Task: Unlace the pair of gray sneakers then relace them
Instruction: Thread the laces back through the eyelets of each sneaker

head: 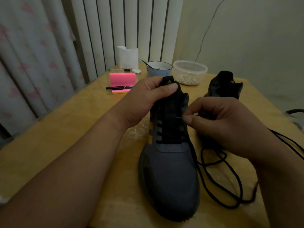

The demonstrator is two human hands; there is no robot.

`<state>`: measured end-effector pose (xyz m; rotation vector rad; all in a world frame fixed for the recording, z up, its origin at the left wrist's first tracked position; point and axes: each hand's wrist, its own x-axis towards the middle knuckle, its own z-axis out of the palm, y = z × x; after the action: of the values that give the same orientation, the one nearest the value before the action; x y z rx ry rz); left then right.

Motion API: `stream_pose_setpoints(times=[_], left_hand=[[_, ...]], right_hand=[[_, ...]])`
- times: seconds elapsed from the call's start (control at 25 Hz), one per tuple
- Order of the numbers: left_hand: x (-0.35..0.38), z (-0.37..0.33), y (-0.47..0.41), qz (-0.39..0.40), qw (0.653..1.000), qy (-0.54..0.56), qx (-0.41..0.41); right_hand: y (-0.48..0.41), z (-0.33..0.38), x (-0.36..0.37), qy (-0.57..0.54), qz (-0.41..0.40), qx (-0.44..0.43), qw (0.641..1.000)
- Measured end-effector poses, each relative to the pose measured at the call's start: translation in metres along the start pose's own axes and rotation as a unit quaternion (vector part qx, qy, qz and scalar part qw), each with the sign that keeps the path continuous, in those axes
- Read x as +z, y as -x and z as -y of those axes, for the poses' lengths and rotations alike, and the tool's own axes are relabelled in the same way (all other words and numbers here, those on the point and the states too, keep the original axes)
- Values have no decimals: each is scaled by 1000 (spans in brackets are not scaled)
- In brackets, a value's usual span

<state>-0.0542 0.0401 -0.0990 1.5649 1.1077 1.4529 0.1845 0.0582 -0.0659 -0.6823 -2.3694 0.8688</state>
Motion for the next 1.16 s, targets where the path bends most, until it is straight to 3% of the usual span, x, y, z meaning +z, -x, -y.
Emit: stream_pose_setpoints(times=[0.28,0.44,0.76,0.96,1.16], left_hand=[[8,-4,1,-19,999,-46,7],[12,-6,2,-23,997,-67,18],[16,-7,2,-24,994,-98,34],[18,-7,3,-30,992,-119,35],[18,-9,3,-35,991,-127,30]], right_hand=[[-3,-3,3,-6,-6,11,1000],[-4,-1,10,-68,-1,48,997],[13,9,31,-40,-143,141,979],[25,18,41,-86,-164,160,969],[21,25,49,-207,-172,248,931]])
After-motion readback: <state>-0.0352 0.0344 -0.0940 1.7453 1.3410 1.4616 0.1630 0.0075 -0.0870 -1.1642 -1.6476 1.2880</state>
